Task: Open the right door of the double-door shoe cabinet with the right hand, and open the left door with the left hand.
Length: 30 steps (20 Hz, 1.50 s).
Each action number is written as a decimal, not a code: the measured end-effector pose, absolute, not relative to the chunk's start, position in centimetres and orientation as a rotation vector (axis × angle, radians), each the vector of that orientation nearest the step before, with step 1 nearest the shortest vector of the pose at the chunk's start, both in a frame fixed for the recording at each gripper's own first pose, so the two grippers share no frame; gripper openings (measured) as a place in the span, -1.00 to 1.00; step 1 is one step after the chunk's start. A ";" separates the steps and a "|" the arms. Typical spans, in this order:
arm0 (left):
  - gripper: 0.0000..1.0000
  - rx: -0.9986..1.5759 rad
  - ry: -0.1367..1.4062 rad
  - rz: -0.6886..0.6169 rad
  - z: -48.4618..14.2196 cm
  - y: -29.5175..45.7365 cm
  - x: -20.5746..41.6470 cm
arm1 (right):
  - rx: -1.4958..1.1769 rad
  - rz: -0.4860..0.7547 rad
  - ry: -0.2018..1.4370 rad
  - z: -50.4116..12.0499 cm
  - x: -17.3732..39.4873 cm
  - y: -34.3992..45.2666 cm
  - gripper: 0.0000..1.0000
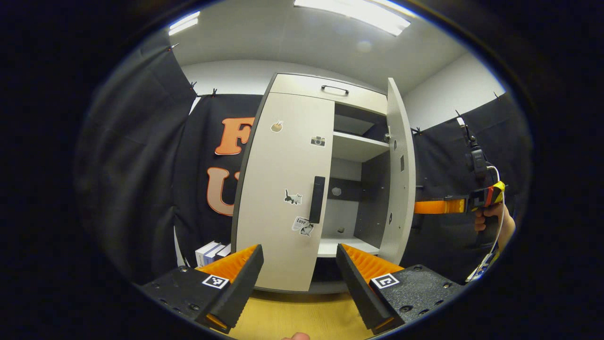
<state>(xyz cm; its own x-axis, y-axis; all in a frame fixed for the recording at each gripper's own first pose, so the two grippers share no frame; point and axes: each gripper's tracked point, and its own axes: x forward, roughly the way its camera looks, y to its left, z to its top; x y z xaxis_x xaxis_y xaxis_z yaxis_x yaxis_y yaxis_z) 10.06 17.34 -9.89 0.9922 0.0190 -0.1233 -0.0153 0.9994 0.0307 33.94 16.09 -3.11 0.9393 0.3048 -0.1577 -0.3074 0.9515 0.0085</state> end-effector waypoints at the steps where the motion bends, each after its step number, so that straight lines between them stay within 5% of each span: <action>1: 0.94 0.025 0.123 0.016 -9.9 16.8 10.1 | -0.017 0.303 0.156 -3.0 33.8 15.4 -0.55; 30: 0.89 0.019 0.086 0.083 -9.3 15.7 10.2 | 0.029 0.162 0.143 -3.0 31.6 5.8 -0.64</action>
<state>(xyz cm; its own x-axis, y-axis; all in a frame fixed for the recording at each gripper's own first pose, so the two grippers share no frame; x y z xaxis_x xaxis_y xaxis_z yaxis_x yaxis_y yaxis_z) 10.22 15.66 -9.34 0.9929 0.0831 -0.0853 -0.0815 0.9964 0.0229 31.63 5.85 -3.02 0.9768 0.1627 -0.1391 -0.1586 0.9865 0.0401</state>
